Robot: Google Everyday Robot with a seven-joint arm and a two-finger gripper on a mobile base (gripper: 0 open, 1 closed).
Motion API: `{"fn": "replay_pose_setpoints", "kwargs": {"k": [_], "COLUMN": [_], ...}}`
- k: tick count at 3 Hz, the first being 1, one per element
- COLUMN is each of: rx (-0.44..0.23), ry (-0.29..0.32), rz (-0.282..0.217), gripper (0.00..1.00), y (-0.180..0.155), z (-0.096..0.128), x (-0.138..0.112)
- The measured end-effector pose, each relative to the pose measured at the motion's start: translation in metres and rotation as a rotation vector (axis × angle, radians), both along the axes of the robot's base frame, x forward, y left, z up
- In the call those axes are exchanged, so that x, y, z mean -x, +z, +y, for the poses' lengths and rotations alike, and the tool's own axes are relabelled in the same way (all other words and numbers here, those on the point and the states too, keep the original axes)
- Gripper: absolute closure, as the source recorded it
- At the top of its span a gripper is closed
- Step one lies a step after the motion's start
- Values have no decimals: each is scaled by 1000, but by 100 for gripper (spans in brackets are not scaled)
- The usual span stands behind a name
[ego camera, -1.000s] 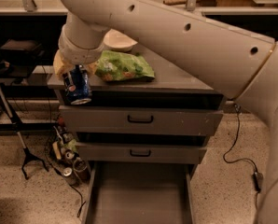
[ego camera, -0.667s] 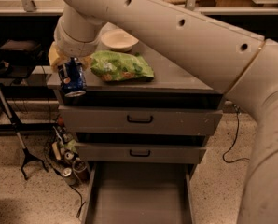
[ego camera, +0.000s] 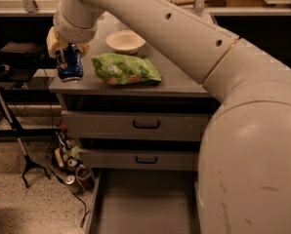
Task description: Pick pepsi can from bottom drawer and place on counter
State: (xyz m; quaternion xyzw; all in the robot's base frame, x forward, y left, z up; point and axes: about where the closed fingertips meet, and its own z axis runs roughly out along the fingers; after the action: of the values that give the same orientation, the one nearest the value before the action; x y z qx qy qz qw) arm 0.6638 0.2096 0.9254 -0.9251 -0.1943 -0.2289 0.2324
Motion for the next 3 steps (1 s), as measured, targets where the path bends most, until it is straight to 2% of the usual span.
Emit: {"fn": "replay_pose_setpoints", "kwargs": {"k": [1,3], "rx": [-11,-43], "ry": [-26,-132], "rz": [62,154], "gripper": [100,100], "y": [-3,-7], "z": [5,-7], "x": [-29,-73]}}
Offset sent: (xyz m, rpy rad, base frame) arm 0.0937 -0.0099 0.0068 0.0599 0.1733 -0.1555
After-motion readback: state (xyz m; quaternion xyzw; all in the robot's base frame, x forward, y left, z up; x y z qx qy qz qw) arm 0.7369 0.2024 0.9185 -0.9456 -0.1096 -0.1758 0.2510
